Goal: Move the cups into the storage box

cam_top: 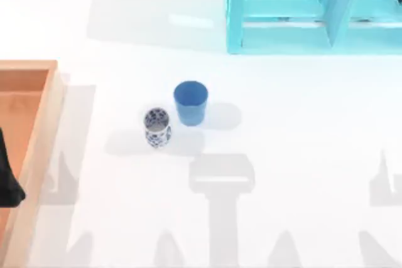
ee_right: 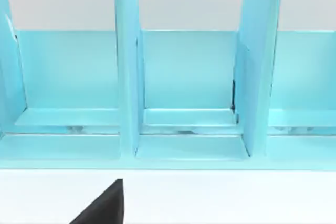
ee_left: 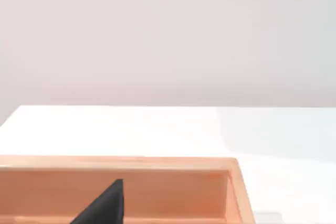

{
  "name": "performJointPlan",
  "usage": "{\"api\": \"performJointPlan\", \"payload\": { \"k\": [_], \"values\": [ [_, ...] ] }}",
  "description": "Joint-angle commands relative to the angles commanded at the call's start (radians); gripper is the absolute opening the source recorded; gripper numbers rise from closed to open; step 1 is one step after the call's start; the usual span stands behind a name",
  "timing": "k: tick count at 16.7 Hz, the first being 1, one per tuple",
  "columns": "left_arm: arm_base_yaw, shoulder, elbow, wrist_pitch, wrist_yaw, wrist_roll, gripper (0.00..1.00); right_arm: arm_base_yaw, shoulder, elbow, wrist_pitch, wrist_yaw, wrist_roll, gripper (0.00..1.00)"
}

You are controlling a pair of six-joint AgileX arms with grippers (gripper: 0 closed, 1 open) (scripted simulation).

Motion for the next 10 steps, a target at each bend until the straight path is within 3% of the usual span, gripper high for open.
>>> {"api": "performJointPlan", "payload": {
  "k": [5,10],
  "values": [
    [0.002,0.059,0.058,-0.041,-0.009,-0.031,1.00,0.000,0.000,0.000,0.000,0.000,0.000,1.00],
    [-0.004,0.371,0.332,-0.244,-0.046,-0.157,1.00,0.000,0.000,0.000,0.000,0.000,0.000,1.00]
  ]
}}
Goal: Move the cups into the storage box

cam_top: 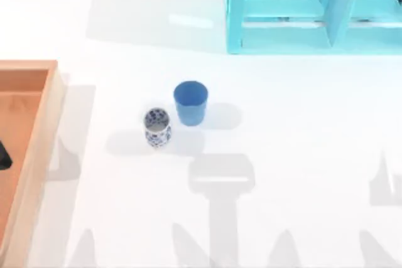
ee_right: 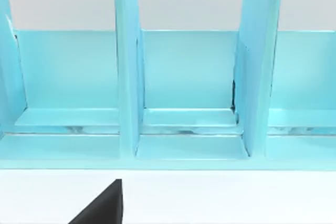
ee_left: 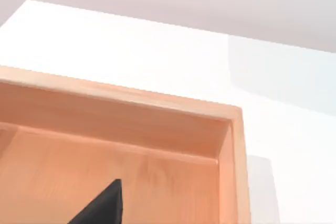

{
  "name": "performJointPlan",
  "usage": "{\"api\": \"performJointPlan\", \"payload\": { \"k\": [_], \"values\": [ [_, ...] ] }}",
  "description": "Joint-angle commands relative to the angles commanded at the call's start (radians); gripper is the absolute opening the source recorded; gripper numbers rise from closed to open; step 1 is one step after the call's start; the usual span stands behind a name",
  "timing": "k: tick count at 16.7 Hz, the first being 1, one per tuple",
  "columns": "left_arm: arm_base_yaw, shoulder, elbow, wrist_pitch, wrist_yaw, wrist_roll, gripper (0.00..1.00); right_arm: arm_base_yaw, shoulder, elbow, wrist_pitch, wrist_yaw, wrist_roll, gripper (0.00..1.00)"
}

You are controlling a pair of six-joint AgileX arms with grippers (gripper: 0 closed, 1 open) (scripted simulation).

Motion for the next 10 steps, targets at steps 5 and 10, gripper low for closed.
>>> {"api": "performJointPlan", "payload": {
  "k": [5,10],
  "values": [
    [-0.043,0.535,0.399,-0.310,-0.040,-0.155,1.00,0.000,0.000,0.000,0.000,0.000,0.000,1.00],
    [-0.141,1.094,0.831,-0.639,-0.056,-0.282,1.00,0.000,0.000,0.000,0.000,0.000,0.000,1.00]
  ]
}}
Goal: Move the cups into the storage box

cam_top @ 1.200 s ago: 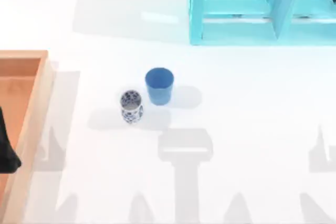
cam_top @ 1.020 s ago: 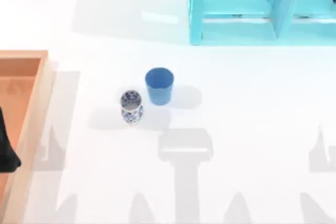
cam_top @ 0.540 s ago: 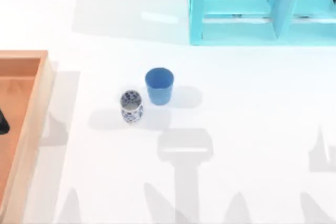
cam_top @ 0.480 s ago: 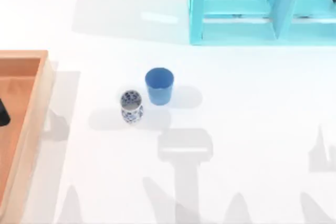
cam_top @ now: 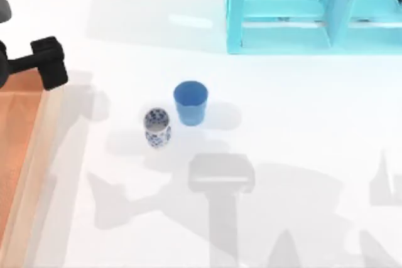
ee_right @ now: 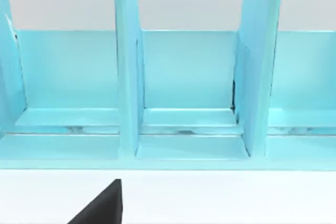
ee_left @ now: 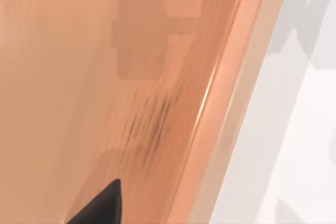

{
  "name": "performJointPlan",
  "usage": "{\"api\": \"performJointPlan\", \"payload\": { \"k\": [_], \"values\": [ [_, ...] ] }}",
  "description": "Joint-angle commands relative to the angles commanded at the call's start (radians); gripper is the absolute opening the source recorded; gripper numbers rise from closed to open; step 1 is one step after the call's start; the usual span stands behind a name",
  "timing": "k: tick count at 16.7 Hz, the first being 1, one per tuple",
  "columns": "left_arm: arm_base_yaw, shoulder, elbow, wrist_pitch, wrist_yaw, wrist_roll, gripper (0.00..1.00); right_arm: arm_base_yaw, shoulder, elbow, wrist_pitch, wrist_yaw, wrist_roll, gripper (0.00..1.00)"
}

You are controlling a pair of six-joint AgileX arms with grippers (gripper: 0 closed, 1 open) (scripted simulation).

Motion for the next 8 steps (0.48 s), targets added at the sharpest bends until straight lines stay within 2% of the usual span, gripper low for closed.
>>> {"api": "performJointPlan", "payload": {
  "k": [4,8],
  "values": [
    [-0.111,0.335,0.322,-0.229,0.012,-0.064,1.00,0.000,0.000,0.000,0.000,0.000,0.000,1.00],
    [-0.238,0.559,0.604,-0.403,0.045,-0.090,1.00,0.000,0.000,0.000,0.000,0.000,0.000,1.00]
  ]
}}
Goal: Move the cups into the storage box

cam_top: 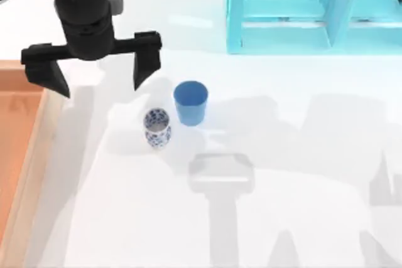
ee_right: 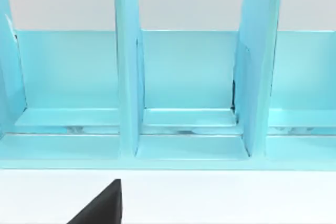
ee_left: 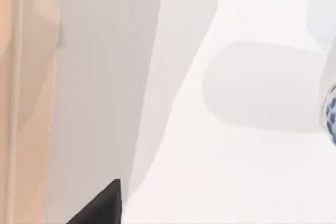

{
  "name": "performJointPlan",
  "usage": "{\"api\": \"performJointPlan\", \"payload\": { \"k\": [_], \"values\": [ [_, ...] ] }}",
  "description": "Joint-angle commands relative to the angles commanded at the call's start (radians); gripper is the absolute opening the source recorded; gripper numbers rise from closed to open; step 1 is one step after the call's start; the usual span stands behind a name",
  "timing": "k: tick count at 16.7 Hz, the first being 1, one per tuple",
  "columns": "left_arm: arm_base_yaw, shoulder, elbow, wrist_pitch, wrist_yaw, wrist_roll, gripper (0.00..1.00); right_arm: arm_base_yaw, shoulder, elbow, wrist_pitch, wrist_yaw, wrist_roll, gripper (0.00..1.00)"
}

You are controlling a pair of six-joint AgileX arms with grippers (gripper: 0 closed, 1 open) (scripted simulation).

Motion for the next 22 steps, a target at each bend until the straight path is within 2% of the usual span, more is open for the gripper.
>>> {"api": "performJointPlan", "payload": {
  "k": [5,9,16,22],
  "values": [
    [-0.132,0.167,0.248,-0.123,0.046,0.001,1.00,0.000,0.000,0.000,0.000,0.000,0.000,1.00],
    [-0.170,0.193,0.313,-0.149,0.060,0.005,1.00,0.000,0.000,0.000,0.000,0.000,0.000,1.00],
    [-0.168,0.196,0.272,-0.107,0.060,0.007,1.00,0.000,0.000,0.000,0.000,0.000,0.000,1.00],
    [-0.168,0.223,0.042,0.159,0.061,0.008,1.00,0.000,0.000,0.000,0.000,0.000,0.000,1.00]
  ]
}}
